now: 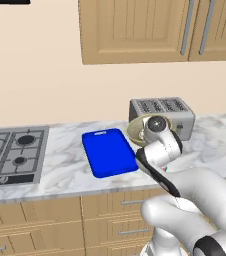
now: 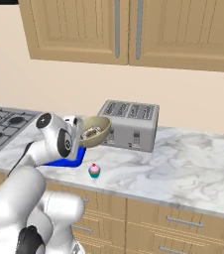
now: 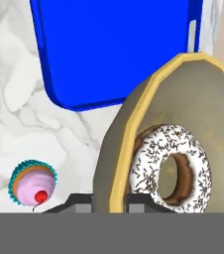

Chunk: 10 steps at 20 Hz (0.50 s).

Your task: Place the bowl with donut and the cupcake onto the tray.

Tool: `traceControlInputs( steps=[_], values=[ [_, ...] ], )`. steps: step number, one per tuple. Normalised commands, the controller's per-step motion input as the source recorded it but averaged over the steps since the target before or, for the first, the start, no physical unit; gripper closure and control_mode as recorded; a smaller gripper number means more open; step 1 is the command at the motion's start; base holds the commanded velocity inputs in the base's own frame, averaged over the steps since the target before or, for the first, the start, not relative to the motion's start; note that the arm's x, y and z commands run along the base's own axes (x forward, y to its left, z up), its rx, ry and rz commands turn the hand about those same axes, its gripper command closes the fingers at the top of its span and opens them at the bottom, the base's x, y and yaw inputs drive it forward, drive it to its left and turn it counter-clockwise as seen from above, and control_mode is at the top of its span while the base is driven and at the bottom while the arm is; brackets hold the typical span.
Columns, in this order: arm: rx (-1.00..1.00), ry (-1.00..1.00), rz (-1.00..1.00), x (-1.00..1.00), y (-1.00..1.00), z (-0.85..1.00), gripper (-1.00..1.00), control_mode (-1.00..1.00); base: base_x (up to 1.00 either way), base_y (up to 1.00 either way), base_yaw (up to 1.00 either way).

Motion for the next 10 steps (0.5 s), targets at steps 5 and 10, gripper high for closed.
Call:
traceControlInputs(
  steps=[5, 10],
  values=[
    [-0.11, 0.0, 0.34, 0.01, 0.61, 0.01, 1.0, -1.0, 0.0, 0.0, 0.0],
    [-0.04, 0.0, 0.31, 0.25, 0.47, 0.0, 1.0, -1.0, 0.0, 0.0, 0.0]
  ],
)
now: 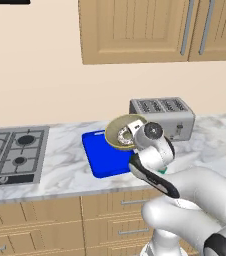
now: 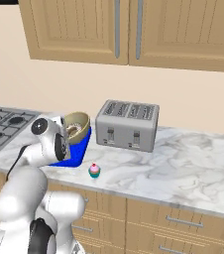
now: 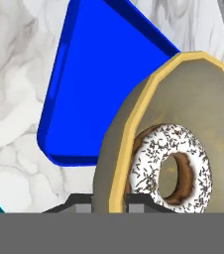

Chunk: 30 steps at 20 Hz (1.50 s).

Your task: Place the bowl with donut and the cupcake onto the tray.

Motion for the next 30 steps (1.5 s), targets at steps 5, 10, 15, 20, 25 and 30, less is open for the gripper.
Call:
traceControlInputs(
  steps=[5, 10, 15, 20, 25, 30],
  values=[
    [0.0, 0.02, 0.23, 0.48, 0.28, -0.01, 1.0, -1.0, 0.0, 0.0, 0.0],
    [0.0, 0.06, 0.16, 0.55, 0.23, -0.09, 1.0, -1.0, 0.0, 0.0, 0.0],
    [-0.01, 0.08, 0.12, 0.45, 0.16, -0.18, 1.0, -1.0, 0.0, 0.0, 0.0],
    [-0.03, 0.12, 0.09, 0.52, 0.15, -0.29, 1.0, -1.0, 0.0, 0.0, 0.0],
    [-0.04, 0.09, 0.07, 0.51, 0.15, -0.25, 1.0, -1.0, 0.0, 0.0, 0.0],
    [-0.08, 0.06, 0.06, 0.45, 0.06, -0.21, 1.0, -1.0, 0.0, 0.0, 0.0]
  ],
)
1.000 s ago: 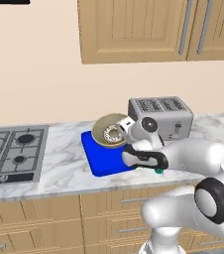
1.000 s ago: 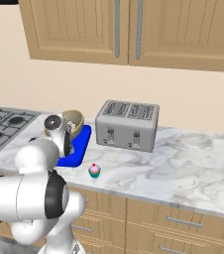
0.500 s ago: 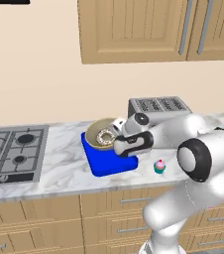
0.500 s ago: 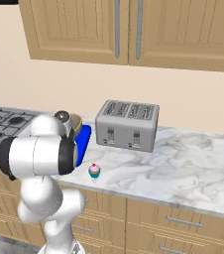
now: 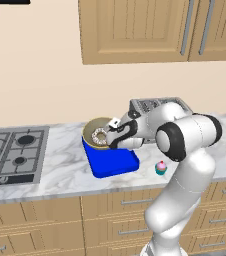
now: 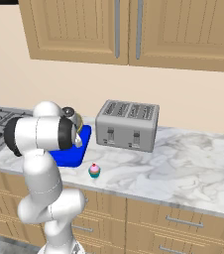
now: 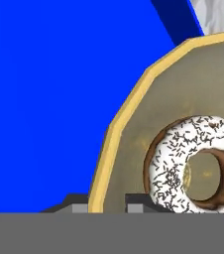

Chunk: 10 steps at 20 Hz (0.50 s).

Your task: Place the bowl with donut and the cupcake onto the tray.

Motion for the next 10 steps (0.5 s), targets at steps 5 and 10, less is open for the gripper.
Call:
traceControlInputs(
  steps=[5, 10],
  values=[
    [-0.04, 0.06, 0.04, 0.13, 0.12, -0.13, -1.0, -1.0, 0.0, 0.0, 0.0],
    [-0.03, 0.0, 0.06, -0.08, 0.01, 0.17, -1.0, -1.0, 0.0, 0.0, 0.0]
  ],
)
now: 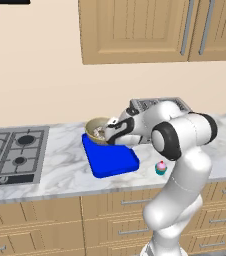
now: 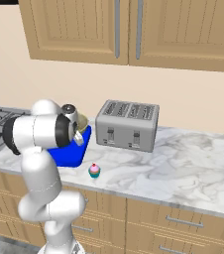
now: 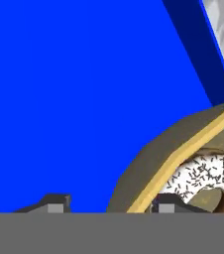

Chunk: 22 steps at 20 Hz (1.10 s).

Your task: Place the bowl with donut and the cupcake onto the tray.

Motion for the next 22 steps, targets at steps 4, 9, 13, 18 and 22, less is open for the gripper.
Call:
traceControlInputs(
  steps=[4, 9, 13, 18, 22],
  values=[
    [-0.04, -0.01, 0.05, -0.04, 0.0, 0.5, -1.0, -1.0, 0.0, 0.0, 0.0],
    [-0.03, -0.04, 0.01, -0.07, 0.0, 0.5, -1.0, -1.0, 0.0, 0.0, 0.0],
    [0.03, -0.02, -0.18, -0.47, 0.0, 0.26, -1.0, -1.0, 0.0, 0.0, 0.0],
    [0.14, -0.03, -0.39, -0.65, 0.0, 0.23, -1.0, -1.0, 0.0, 0.0, 0.0],
    [0.14, -0.01, -0.43, -0.41, -0.04, 0.15, -1.0, -1.0, 0.0, 0.0, 0.0]
  ],
)
